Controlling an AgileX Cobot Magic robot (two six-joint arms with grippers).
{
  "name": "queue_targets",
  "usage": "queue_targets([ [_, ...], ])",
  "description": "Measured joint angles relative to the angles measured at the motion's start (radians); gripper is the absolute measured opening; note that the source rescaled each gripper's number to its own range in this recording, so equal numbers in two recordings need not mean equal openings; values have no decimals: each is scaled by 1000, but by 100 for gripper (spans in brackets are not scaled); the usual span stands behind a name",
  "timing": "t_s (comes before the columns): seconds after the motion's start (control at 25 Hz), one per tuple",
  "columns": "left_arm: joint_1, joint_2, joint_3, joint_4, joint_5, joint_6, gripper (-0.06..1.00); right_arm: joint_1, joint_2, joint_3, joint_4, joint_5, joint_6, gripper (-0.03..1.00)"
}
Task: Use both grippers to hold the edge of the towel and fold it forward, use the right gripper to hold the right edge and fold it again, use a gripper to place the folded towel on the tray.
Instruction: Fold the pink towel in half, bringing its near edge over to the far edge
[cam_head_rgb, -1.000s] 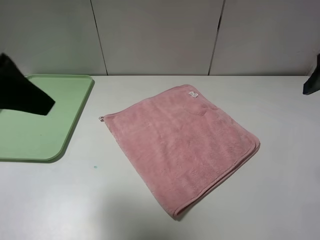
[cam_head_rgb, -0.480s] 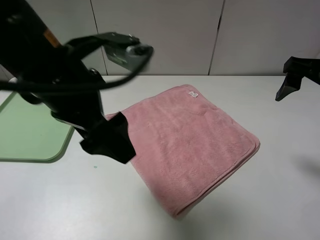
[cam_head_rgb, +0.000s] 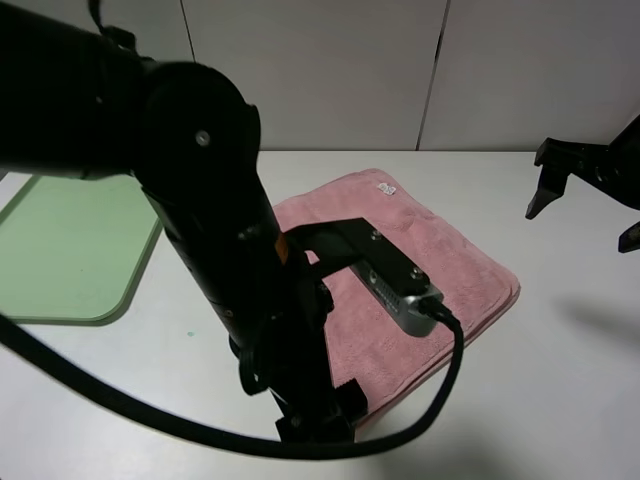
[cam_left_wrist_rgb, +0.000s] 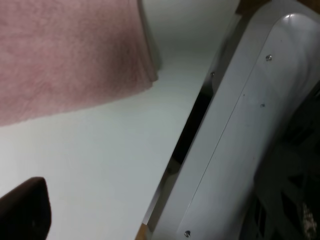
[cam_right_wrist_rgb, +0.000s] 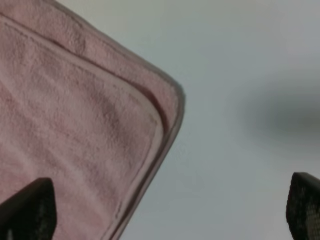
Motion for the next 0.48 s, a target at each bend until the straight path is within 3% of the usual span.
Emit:
queue_targets([
  [0.48,-10,79,0,3,-35,7,99,0,147,0,68,-12,72,100],
])
